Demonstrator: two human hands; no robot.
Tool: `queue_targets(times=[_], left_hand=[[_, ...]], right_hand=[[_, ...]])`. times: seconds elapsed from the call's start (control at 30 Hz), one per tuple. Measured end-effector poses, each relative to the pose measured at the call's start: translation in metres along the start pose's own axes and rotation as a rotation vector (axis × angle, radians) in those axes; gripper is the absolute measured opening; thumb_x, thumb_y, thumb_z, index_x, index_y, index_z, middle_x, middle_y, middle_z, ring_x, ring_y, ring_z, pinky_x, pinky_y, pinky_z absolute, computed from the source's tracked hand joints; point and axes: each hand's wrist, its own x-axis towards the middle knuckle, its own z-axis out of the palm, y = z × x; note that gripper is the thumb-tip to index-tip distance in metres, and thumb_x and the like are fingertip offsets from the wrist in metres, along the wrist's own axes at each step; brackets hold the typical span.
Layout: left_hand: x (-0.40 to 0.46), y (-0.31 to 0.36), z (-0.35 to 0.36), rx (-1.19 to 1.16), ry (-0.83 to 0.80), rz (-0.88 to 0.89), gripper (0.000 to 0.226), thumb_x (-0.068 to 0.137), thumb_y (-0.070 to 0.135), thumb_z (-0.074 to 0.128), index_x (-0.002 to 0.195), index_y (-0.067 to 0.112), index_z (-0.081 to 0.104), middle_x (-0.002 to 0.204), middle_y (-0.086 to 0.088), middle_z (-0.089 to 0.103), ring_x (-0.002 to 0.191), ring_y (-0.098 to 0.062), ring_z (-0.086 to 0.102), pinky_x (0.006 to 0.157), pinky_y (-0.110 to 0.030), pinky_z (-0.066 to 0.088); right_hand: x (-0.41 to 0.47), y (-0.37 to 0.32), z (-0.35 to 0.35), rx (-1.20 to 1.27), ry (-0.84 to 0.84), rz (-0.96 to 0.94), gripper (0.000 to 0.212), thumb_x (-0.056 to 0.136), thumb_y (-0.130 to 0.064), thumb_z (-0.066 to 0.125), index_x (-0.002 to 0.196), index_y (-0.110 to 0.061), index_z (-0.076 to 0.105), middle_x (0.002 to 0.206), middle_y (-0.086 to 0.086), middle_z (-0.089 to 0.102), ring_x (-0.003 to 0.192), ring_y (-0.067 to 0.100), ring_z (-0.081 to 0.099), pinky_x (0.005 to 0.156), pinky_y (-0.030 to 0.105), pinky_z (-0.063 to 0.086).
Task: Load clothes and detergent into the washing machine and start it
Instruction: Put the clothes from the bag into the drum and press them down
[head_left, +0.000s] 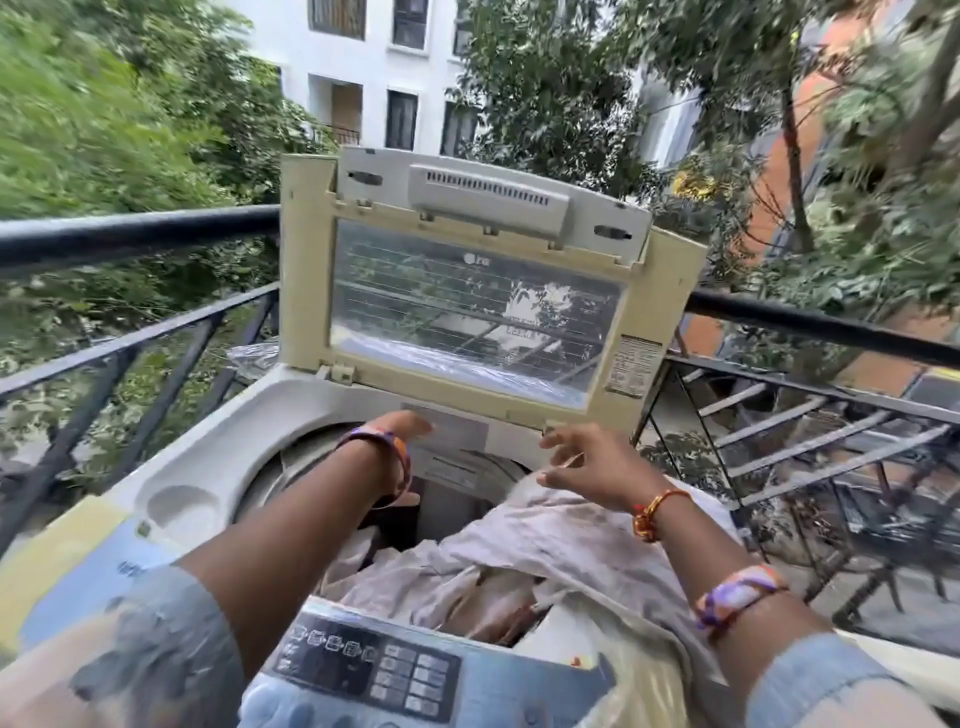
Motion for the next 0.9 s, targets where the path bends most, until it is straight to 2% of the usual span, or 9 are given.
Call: queue_targets(times=[0.07, 0.17, 0.23, 0.37, 0.43, 0.53, 0.67, 0.77, 0.9], left_hand=[[-0.003, 0.008, 0.028, 0.044, -0.056, 0.038, 0.045, 0.088, 0.017, 0.058, 0.13, 0.004, 0.049, 0.14, -0.012, 0.043, 0.131, -0.029, 0.042, 0.09, -0.04, 0.041], [-0.007, 0.012, 0.092, 0.468, -0.143, 0.343, 0.045, 0.08, 0.026, 0.07, 0.117, 0.004, 0.055, 0.12, -0.015, 0.057, 0.111, -0.025, 0.055, 0.079, -0.027, 0.041], [-0.012, 0.008, 0.131, 0.816, -0.269, 0.54, 0.067, 0.073, 0.038, 0.074, 0.127, 0.009, 0.049, 0.129, -0.011, 0.054, 0.119, -0.024, 0.051, 0.089, -0.025, 0.042], [0.002, -0.025, 0.202, 1.591, -0.43, 0.692, 0.127, 0.054, 0.057, 0.079, 0.149, 0.019, 0.003, 0.157, -0.013, 0.006, 0.144, -0.039, 0.007, 0.118, -0.048, 0.017], [0.022, -0.049, 0.229, 1.757, -0.424, 0.563, 0.115, 0.069, 0.049, 0.071, 0.147, 0.026, -0.01, 0.155, -0.01, -0.015, 0.14, -0.048, -0.011, 0.113, -0.063, 0.013], [0.032, -0.061, 0.244, 1.586, -0.292, 0.492, 0.069, 0.089, 0.031, 0.052, 0.147, 0.018, 0.017, 0.154, -0.02, 0.012, 0.139, -0.046, 0.017, 0.111, -0.055, 0.026], [0.016, -0.064, 0.235, 1.619, -0.15, 0.797, 0.046, 0.083, 0.031, 0.057, 0.127, 0.025, 0.046, 0.133, -0.012, 0.04, 0.12, -0.039, 0.046, 0.096, -0.049, 0.044], [-0.001, -0.062, 0.215, 1.463, -0.103, 0.907, 0.041, 0.074, 0.03, 0.061, 0.114, 0.024, 0.058, 0.118, -0.012, 0.055, 0.11, -0.035, 0.056, 0.091, -0.04, 0.049], [-0.014, -0.042, 0.18, 1.02, -0.138, 0.957, 0.022, 0.057, 0.031, 0.054, 0.073, 0.017, 0.061, 0.081, -0.011, 0.07, 0.085, -0.026, 0.068, 0.067, -0.028, 0.049]], right_hand=[[-0.012, 0.023, -0.016, 0.018, 0.058, 0.021, 0.044, 0.079, -0.024, 0.071, 0.12, -0.017, 0.06, 0.11, 0.004, 0.065, 0.091, 0.013, 0.058, 0.086, 0.027, 0.048], [-0.036, 0.078, -0.034, 0.127, 0.191, 0.124, 0.046, 0.078, -0.022, 0.073, 0.121, -0.017, 0.059, 0.108, 0.002, 0.063, 0.095, 0.015, 0.059, 0.085, 0.026, 0.049], [-0.057, 0.116, -0.039, 0.254, 0.297, 0.205, 0.046, 0.077, -0.018, 0.074, 0.121, -0.017, 0.059, 0.107, 0.003, 0.062, 0.093, 0.018, 0.06, 0.077, 0.023, 0.048], [-0.098, 0.198, -0.014, 0.405, 0.335, 0.387, 0.055, 0.075, -0.012, 0.073, 0.125, -0.015, 0.051, 0.102, 0.003, 0.056, 0.074, 0.011, 0.054, 0.066, 0.02, 0.044], [-0.119, 0.23, 0.019, 0.467, 0.236, 0.495, 0.065, 0.073, -0.011, 0.075, 0.128, -0.02, 0.044, 0.113, 0.004, 0.053, 0.086, 0.019, 0.058, 0.075, 0.028, 0.048], [-0.146, 0.245, 0.081, 0.519, 0.115, 0.526, 0.076, 0.073, -0.01, 0.072, 0.136, -0.02, 0.03, 0.119, 0.0, 0.053, 0.106, 0.022, 0.058, 0.086, 0.021, 0.049], [-0.148, 0.225, 0.145, 0.342, -0.023, 0.546, 0.112, 0.063, -0.033, 0.073, 0.146, -0.011, 0.001, 0.141, 0.01, 0.037, 0.132, 0.025, 0.038, 0.11, 0.031, 0.031], [-0.139, 0.207, 0.153, 0.334, 0.08, 0.589, 0.117, 0.06, -0.036, 0.075, 0.144, -0.003, 0.001, 0.14, 0.016, 0.043, 0.127, 0.029, 0.046, 0.106, 0.034, 0.038], [-0.143, 0.184, 0.129, 0.266, 0.391, 0.634, 0.141, 0.047, -0.047, 0.075, 0.143, -0.018, -0.024, 0.157, 0.012, -0.006, 0.145, 0.028, 0.006, 0.118, 0.042, 0.014]])
